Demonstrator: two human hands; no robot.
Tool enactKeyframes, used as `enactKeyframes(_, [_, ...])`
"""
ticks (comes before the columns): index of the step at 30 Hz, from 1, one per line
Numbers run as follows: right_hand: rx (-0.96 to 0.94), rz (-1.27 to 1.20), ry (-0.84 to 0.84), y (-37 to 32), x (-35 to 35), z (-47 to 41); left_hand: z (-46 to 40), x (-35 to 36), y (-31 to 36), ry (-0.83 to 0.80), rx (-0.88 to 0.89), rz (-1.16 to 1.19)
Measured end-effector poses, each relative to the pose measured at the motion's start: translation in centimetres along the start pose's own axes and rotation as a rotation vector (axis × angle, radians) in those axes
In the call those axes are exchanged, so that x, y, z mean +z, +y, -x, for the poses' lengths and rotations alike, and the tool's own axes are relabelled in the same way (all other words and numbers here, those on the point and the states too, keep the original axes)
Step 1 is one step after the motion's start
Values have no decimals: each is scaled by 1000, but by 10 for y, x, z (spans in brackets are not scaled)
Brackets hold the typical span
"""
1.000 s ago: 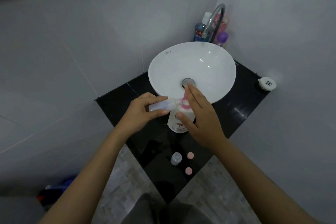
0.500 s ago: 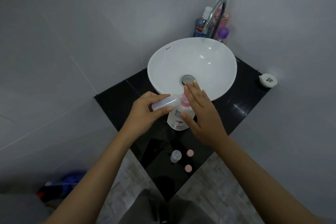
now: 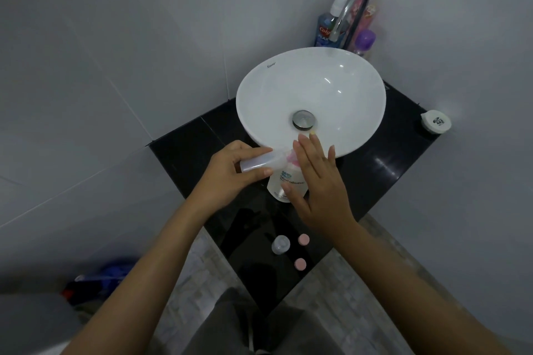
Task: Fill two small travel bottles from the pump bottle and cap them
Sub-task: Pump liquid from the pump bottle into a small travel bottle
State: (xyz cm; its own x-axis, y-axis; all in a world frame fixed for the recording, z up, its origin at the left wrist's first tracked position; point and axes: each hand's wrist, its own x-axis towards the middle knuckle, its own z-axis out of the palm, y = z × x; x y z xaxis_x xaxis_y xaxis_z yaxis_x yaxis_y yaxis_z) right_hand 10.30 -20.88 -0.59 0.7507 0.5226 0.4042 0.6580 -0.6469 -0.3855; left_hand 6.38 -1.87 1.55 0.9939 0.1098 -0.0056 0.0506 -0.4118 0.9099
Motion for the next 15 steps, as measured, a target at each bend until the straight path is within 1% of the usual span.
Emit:
enactKeyframes(9, [14, 106, -50, -4, -11, -6, 4, 5, 2, 50, 2, 81])
enactKeyframes(15, [26, 97, -5, -11, -12, -6, 6, 6, 2, 58, 4, 112])
